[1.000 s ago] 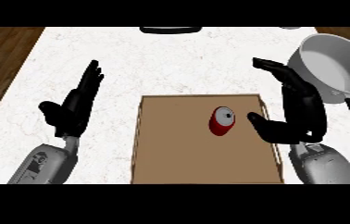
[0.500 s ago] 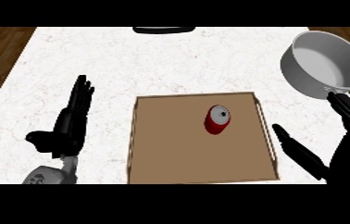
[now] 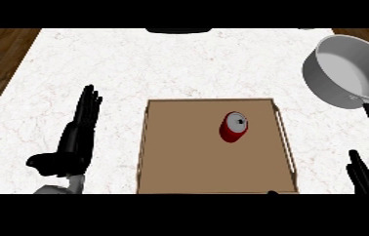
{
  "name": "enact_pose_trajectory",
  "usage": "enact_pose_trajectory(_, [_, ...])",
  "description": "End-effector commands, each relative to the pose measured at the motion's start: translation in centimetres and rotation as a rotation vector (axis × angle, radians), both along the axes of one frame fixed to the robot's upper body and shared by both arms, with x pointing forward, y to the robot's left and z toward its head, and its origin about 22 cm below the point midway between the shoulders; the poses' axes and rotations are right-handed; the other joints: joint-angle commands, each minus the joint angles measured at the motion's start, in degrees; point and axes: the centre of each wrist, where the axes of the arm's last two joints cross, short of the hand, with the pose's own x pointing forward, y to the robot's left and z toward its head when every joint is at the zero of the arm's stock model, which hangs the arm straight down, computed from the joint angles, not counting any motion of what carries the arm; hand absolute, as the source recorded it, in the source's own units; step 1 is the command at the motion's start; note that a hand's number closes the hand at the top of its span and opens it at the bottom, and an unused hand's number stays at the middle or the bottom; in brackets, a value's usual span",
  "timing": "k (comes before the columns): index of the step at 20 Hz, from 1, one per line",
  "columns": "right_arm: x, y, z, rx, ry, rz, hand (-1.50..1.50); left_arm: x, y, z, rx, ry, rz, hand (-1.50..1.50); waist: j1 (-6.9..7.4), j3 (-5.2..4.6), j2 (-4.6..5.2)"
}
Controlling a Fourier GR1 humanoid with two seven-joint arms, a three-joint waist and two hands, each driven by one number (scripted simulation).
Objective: Pick the can from the tray and place it in the pot
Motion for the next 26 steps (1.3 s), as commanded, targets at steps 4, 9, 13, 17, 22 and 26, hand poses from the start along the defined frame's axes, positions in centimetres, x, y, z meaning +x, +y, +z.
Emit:
enact_pose_trajectory(4, [-3.9,-0.2,-0.4,-0.197,0.447,-0.043,-1.50,0.6,-0.2,-0.2,0.008,-0.015,-0.004,0.00,0.48,-0.37,0.84])
enact_pose_trajectory(9, [-1.8,2.8,1.3,-0.225,0.607,-0.132,-1.50,0.0,-0.7,0.4,-0.007,-0.014,-0.031,0.00,2.42,-0.16,0.74])
enact_pose_trajectory(13, [1.3,6.9,2.5,-0.243,0.660,-0.117,-1.50,0.5,-1.9,-0.1,-0.008,0.020,-0.030,0.00,1.47,0.08,0.37])
enact_pose_trajectory(17, [3.9,8.0,3.2,-0.250,0.725,-0.100,-1.50,-0.4,-1.0,0.4,0.004,0.003,-0.032,0.00,0.97,0.17,0.15])
enact_pose_trajectory(22, [7.3,10.0,2.1,-0.303,0.857,-0.181,-1.50,1.4,-2.0,0.8,0.004,-0.015,-0.025,0.00,1.03,0.17,0.28])
enact_pose_trajectory(26, [7.7,8.9,0.1,-0.279,0.895,-0.126,-1.50,1.3,-1.9,0.6,0.003,-0.007,-0.008,0.00,0.67,0.20,0.15])
